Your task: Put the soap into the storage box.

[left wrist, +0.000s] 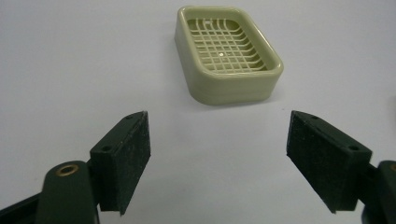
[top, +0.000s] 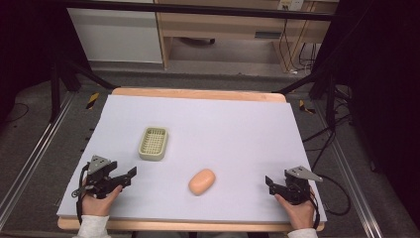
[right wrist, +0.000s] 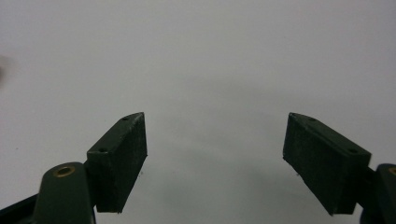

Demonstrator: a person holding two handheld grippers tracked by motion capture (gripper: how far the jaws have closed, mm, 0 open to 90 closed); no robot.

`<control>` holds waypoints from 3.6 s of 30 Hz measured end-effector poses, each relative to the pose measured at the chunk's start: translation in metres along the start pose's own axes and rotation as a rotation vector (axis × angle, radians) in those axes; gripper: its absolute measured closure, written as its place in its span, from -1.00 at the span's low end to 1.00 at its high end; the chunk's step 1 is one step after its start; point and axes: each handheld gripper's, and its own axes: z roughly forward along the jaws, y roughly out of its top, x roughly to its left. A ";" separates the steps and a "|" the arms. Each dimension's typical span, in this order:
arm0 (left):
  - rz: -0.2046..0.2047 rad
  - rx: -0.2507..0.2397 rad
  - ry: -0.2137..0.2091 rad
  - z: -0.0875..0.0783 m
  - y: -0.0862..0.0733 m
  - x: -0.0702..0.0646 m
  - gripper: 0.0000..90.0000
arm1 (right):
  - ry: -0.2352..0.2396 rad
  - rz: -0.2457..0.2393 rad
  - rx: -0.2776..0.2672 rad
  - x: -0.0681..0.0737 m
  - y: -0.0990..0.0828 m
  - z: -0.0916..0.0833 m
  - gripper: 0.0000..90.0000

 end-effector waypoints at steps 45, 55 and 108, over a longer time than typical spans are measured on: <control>0.162 0.029 -0.110 0.006 0.027 -0.050 -0.56 | 0.017 -0.023 -0.032 0.007 0.000 0.002 -0.51; 0.196 0.038 -0.133 0.010 0.038 -0.061 -0.58 | 0.017 -0.021 -0.044 0.008 0.003 0.000 -0.52; 0.368 0.165 -0.255 0.055 0.053 -0.158 -0.51 | 0.038 -0.029 -0.033 0.011 0.002 0.004 -0.42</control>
